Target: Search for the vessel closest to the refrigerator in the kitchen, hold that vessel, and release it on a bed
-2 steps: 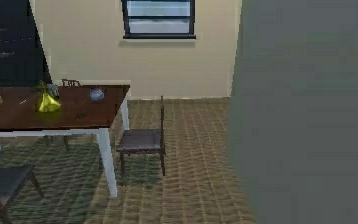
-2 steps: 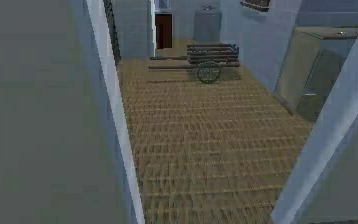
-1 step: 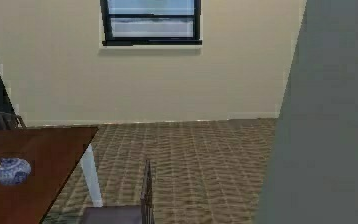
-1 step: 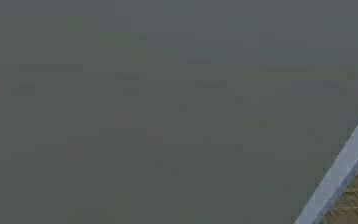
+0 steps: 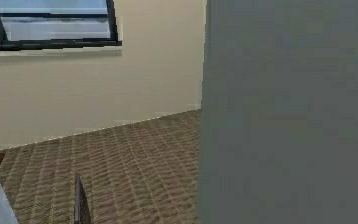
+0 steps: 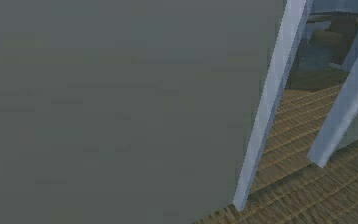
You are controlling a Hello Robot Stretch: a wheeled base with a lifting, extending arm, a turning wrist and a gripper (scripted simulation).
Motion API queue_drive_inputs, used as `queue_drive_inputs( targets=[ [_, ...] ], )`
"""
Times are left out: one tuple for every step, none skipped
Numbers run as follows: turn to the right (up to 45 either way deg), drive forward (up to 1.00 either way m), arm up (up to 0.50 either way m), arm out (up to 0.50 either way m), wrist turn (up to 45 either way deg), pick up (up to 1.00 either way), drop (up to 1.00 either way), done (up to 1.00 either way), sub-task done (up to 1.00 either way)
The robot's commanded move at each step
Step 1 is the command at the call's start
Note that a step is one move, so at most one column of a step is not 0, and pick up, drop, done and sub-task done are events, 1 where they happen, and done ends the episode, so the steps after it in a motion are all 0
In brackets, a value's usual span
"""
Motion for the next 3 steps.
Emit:
queue_drive_inputs(
  targets=[
    [0.0,0.05,0.00,0.00,0.0,0.00,0.00,0.00,0.00],
    [-9.0,0.00,0.00,0.00,0.0,0.00,0.00,0.00,0.00],
    [0.0,1.00,0.00,0.00,0.0,0.00,0.00,0.00,0.00]
  ],
)
